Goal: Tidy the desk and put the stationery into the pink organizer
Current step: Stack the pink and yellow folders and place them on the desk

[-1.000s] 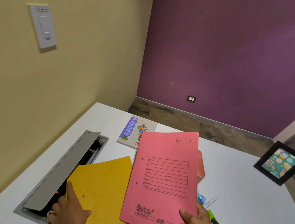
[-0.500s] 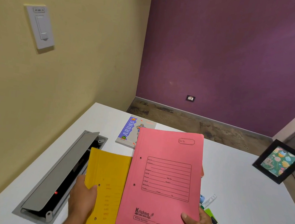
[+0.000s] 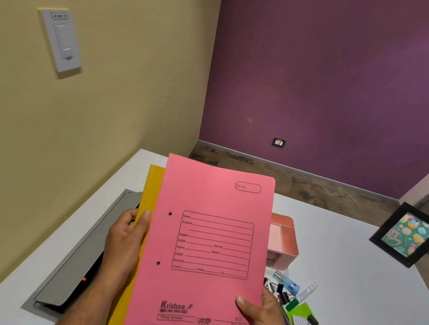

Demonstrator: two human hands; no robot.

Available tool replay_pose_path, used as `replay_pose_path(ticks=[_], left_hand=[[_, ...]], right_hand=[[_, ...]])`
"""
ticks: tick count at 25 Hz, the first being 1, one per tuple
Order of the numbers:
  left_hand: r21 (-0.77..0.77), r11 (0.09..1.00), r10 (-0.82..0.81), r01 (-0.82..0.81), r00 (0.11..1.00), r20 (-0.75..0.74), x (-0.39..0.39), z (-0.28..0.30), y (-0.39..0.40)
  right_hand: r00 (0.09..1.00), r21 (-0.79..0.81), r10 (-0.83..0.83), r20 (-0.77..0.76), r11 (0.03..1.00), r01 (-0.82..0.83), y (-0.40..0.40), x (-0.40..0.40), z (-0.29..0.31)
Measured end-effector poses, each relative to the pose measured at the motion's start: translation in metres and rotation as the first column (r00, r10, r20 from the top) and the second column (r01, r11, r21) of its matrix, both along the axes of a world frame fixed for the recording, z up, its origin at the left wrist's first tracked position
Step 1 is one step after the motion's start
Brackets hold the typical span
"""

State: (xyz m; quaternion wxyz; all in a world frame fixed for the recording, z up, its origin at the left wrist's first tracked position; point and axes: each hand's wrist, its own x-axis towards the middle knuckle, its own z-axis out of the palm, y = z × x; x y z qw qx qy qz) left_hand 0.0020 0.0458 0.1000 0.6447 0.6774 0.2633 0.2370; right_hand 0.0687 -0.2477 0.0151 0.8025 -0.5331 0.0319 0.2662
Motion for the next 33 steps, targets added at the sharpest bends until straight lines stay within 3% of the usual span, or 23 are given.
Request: replay_pose_path(ticks=[3, 5, 7, 9, 12, 14, 25, 29, 33], left_hand=[[0.000, 0.998, -0.060, 0.060, 0.995, 0.080, -0.003, 0.006, -0.004], [0.010, 0.996, -0.087, 0.086, 0.988, 0.131, -0.005, 0.004, -0.001], [0.022, 0.989, -0.145, 0.144, 0.974, 0.176, -0.009, 0.001, 0.005], [0.025, 0.980, -0.198, 0.197, 0.957, 0.214, -0.013, -0.004, 0.010], [-0.044, 0.981, -0.173, 0.190, 0.952, 0.252, -0.017, -0.018, 0.017], [-0.098, 0.981, -0.138, 0.169, 0.953, 0.269, -0.021, -0.025, 0.022], [-0.013, 0.987, -0.150, 0.159, 0.953, 0.264, -0.038, -0.036, 0.041], [0.040, 0.989, -0.146, 0.141, 0.969, 0.201, -0.041, -0.039, 0.039], [0.015, 0.995, -0.100, 0.099, 0.994, 0.054, -0.050, -0.053, 0.035]], right_hand=[[0.999, -0.045, 0.006, 0.040, 0.999, -0.005, 0.020, -0.004, 0.010], [0.982, -0.312, -0.024, 0.186, 0.947, 0.083, 0.026, -0.004, 0.016], [0.921, -0.516, -0.026, 0.389, 0.822, 0.241, 0.029, 0.000, 0.023], [0.897, -0.503, -0.026, 0.442, 0.821, 0.271, 0.031, 0.006, 0.030], [0.934, -0.389, -0.010, 0.356, 0.908, 0.158, 0.037, 0.014, 0.034], [0.933, -0.382, -0.017, 0.360, 0.910, 0.164, 0.041, 0.013, 0.033], [0.954, -0.376, -0.010, 0.300, 0.918, 0.128, 0.053, -0.017, 0.000], [0.963, -0.333, -0.020, 0.269, 0.936, 0.112, 0.052, -0.020, -0.009], [0.968, -0.399, 0.034, 0.247, 0.914, 0.070, 0.051, -0.026, -0.012]])
